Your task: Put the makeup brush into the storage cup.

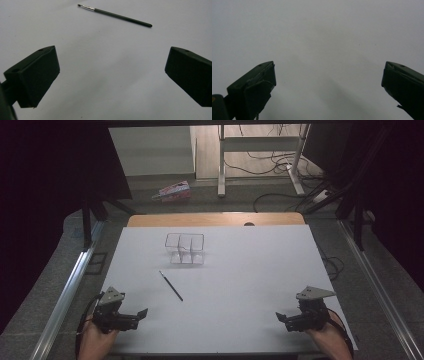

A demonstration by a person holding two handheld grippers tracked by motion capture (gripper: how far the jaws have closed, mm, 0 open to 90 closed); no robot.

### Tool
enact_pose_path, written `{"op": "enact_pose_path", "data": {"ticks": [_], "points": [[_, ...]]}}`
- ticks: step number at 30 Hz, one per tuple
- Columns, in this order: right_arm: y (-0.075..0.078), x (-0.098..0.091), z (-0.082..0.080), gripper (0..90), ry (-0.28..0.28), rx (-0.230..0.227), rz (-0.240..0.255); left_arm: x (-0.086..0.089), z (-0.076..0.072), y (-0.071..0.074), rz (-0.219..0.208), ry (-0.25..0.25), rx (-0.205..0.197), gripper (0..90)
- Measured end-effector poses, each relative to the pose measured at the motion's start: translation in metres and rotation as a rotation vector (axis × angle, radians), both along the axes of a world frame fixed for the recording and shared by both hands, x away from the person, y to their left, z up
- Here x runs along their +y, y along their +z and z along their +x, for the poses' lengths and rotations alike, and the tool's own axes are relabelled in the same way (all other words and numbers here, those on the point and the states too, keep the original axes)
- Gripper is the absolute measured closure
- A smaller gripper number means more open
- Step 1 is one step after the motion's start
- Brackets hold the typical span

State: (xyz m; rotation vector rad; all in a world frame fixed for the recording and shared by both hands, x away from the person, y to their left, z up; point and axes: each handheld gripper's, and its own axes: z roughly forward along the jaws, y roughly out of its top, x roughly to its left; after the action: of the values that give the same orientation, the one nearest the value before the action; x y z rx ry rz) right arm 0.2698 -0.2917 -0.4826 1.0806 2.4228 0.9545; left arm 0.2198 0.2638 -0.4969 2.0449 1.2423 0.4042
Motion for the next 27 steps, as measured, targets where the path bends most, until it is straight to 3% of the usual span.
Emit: {"op": "enact_pose_path", "data": {"ticks": [9, 14, 27], "points": [[-0.001, 0.001, 0.001, 0.0, 0.004, 0.008, -0.003, -0.005, 0.008, 0.002, 0.019, -0.012, 0.007, 0.0], [-0.002, 0.001, 0.001, 0.0, 0.006, 0.016, -0.009, -0.007, 0.013, 0.002, 0.061, -0.016, 0.031, 0.2], [-0.003, 0.002, 0.001, 0.0, 0.006, 0.023, -0.020, -0.008, 0.025, 0.005, 0.078, 0.005, 0.086, 0.7]]}}
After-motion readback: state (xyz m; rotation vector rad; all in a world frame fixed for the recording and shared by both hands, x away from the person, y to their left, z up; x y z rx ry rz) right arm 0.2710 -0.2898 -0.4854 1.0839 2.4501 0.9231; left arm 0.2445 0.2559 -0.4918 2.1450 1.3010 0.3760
